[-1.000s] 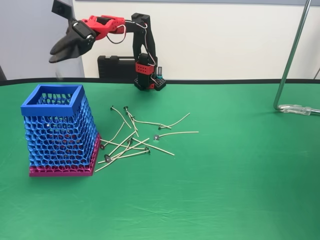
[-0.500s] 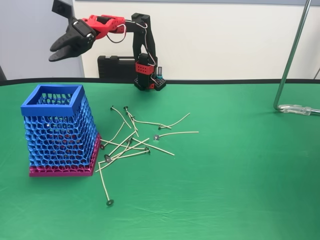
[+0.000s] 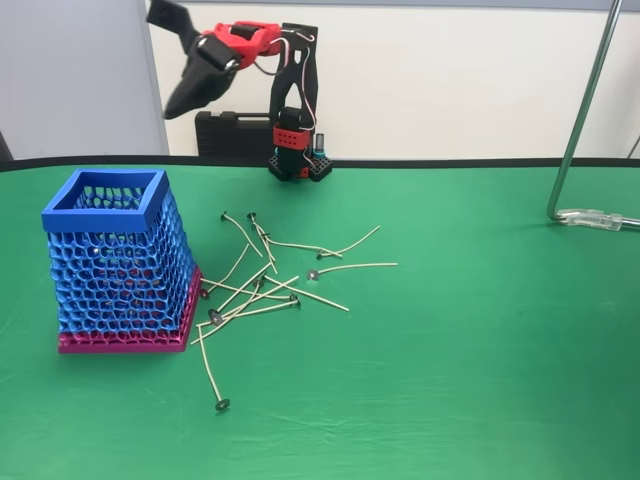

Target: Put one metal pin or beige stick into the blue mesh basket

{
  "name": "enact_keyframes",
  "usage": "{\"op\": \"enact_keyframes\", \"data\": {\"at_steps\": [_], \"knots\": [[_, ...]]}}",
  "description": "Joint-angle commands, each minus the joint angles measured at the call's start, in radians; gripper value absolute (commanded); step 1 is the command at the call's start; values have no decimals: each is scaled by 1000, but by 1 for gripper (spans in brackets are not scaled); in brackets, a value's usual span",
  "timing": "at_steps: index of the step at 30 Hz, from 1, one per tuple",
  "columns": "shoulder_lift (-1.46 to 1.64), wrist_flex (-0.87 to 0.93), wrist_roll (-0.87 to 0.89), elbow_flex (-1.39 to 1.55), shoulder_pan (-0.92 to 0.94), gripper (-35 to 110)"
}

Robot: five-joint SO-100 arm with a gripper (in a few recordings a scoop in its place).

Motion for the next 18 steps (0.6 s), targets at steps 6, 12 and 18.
{"op": "enact_keyframes", "data": {"at_steps": [6, 12, 18], "knots": [[360, 118, 135, 278, -161, 1], [607, 193, 225, 563, -278, 1], [853, 195, 279, 870, -330, 1]]}}
